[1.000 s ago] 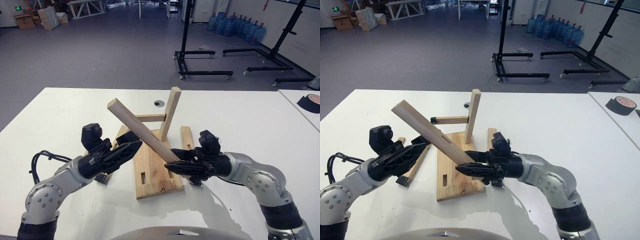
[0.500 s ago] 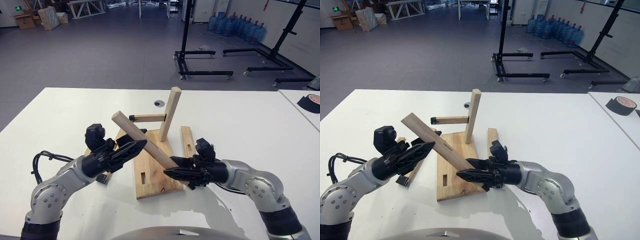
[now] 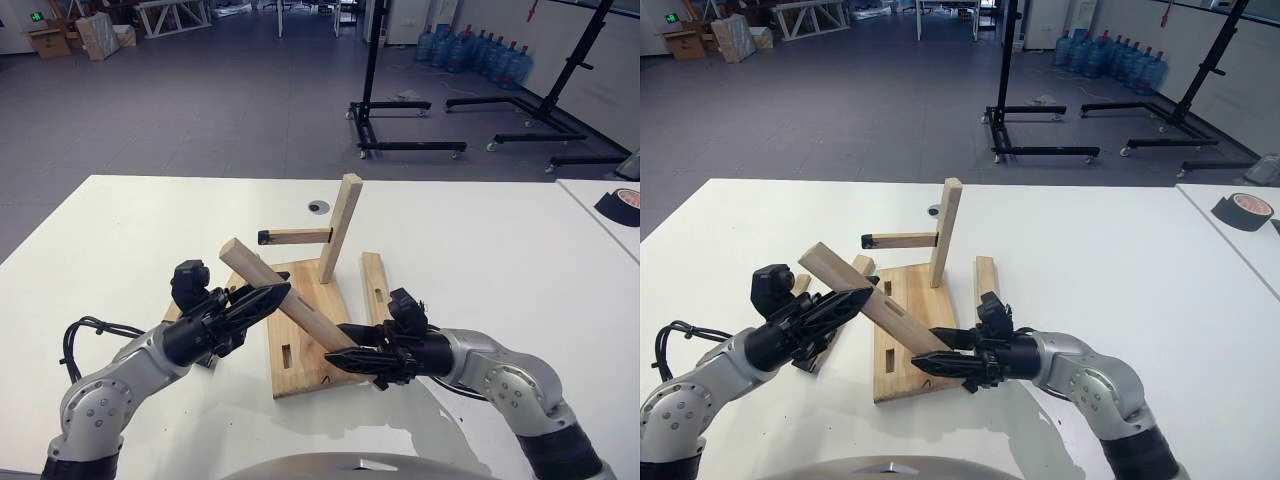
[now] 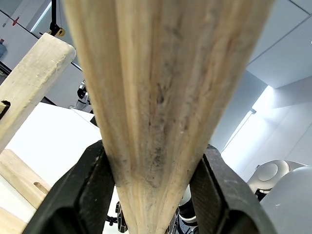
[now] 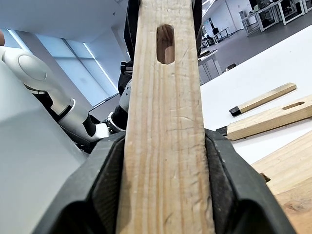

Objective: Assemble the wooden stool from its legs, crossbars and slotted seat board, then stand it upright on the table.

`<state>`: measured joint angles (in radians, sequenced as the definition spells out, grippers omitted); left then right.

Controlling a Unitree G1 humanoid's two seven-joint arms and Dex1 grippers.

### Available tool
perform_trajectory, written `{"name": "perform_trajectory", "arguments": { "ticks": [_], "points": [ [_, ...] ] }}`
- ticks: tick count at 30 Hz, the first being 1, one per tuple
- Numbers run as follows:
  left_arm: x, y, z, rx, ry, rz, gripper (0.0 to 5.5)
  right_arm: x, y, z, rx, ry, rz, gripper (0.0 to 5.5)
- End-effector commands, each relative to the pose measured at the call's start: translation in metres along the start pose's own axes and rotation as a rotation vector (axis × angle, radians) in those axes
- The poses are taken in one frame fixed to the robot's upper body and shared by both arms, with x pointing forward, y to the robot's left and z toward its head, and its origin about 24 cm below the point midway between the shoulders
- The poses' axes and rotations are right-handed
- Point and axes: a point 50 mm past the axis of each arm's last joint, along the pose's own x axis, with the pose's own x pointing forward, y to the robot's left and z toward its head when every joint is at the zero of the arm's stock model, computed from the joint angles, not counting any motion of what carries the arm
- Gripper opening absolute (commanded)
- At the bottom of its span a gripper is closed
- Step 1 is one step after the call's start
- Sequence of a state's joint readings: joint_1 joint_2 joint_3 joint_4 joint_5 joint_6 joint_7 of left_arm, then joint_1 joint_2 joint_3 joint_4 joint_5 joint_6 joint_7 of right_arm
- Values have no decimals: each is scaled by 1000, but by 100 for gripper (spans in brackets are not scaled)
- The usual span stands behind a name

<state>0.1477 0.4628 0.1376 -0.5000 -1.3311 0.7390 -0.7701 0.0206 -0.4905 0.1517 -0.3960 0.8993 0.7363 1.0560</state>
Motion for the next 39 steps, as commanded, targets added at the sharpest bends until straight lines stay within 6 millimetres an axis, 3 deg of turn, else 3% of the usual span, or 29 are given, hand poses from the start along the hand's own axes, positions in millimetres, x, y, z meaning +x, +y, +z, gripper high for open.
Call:
{"name": "perform_trajectory", "arguments": {
  "ticks": [1, 4, 7, 12, 16, 20, 25, 32, 39],
  "points": [
    [1, -7, 5, 12, -7, -52, 205, -7, -4, -2, 1, 62, -75, 262],
    [-6, -5, 14, 89, -5, -13, 204, -9, 0, -1, -11, 65, -92, 316],
    [-26, 7, 52, 246, -96, 117, 203, -18, 1, 7, -82, 78, -175, 370],
    [-47, 15, 77, 370, -85, 218, 202, -28, -14, 10, -228, 180, -317, 379],
    [-38, 43, 76, 459, 35, 293, 202, -15, -26, 1, -350, 344, -298, 379],
    [-28, 64, 77, 563, 42, 358, 202, -10, -43, 3, -537, 414, -380, 379],
    [-27, 71, 77, 626, 99, 348, 202, -13, -48, -12, -579, 572, -356, 379],
    [-17, 72, 98, 765, 309, 246, 202, -25, -53, -21, -602, 748, -352, 379],
    [-4, 86, 90, 733, 411, 177, 202, -28, -53, -26, -584, 791, -337, 379]
  ]
}}
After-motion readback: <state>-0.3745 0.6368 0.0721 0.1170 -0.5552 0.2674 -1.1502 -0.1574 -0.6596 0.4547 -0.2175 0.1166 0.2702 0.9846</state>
